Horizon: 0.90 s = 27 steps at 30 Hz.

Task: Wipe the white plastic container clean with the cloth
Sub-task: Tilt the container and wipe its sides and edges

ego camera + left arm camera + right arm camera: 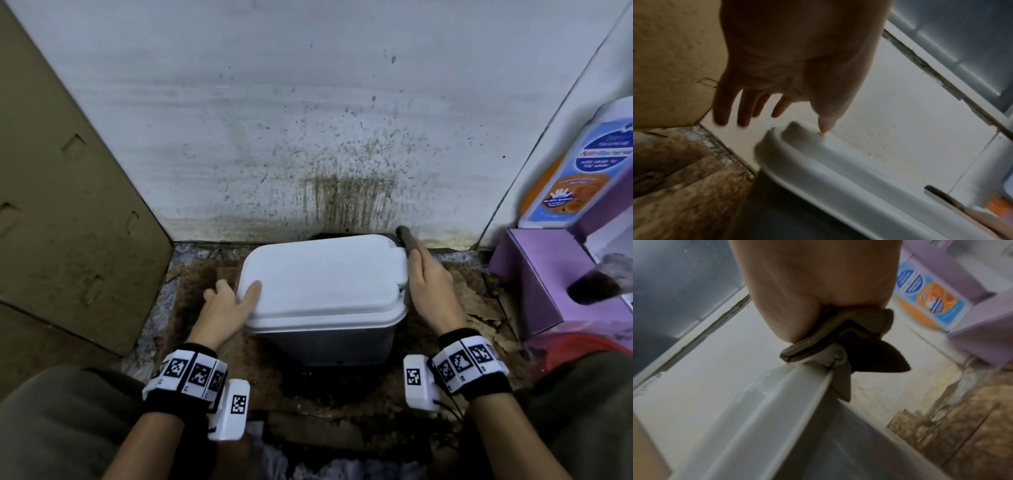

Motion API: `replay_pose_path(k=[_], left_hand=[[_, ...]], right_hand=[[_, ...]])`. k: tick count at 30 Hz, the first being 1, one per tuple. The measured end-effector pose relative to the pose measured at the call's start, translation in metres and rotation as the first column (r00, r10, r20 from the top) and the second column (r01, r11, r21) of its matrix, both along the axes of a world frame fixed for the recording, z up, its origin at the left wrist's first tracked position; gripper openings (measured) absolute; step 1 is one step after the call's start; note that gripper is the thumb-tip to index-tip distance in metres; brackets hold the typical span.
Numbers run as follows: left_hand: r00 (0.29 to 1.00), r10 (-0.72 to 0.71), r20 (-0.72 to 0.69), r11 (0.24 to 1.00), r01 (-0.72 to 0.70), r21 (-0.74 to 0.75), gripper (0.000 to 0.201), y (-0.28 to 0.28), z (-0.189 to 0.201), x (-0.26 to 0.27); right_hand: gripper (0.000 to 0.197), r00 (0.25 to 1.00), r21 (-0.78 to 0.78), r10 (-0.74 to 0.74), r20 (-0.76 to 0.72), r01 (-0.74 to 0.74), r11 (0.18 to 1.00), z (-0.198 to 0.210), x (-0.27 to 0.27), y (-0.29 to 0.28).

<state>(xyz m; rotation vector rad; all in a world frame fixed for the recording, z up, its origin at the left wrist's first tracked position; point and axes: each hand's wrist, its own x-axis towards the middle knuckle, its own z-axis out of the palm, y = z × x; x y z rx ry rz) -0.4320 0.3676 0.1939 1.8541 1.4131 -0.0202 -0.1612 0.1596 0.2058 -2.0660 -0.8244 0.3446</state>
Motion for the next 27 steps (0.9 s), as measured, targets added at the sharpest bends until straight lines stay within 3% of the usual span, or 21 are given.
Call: replay_pose_path(k=[3,7,10,18,23,27], left_hand=[[0.998,-0.036,0.05,0.995,0.041,-0.095,0.091,-0.004,-0.012,0.001],[0.983,-0.03,0.178,0.996,0.045,-0.079,0.075,-0.017,-0.02,0.016],[0.97,0.0,0.245,0.996,0.023,-0.092,0.071,-0.021,-0.018,0.02],[0.954,-0.117,0.275,0.992,0.122,-0.002,0.064,0.001,-0.004,0.027],[0.938,-0.138,0.319,0.989,0.116,0.087,0.064,0.024,-0.003,0.028],[0.961,-0.118,0.251,0.987,0.085,0.138,0.067,0.032,-0.013,0.022]], right_hand=[[0.046,0.999,-0.083,-0.04,-0.035,0.036,0.996,-0.006,0.012,-0.011],[0.047,0.989,-0.104,-0.098,-0.11,0.086,0.991,-0.016,0.025,-0.024],[0.046,0.975,-0.022,-0.144,-0.172,0.142,0.99,-0.019,0.021,-0.028],[0.043,0.886,0.086,-0.429,-0.176,0.448,0.89,-0.026,-0.034,-0.037],[0.041,0.864,0.137,-0.463,-0.199,0.493,0.859,-0.028,-0.071,-0.039],[0.043,0.887,0.158,-0.419,-0.193,0.449,0.879,-0.034,-0.092,-0.04]])
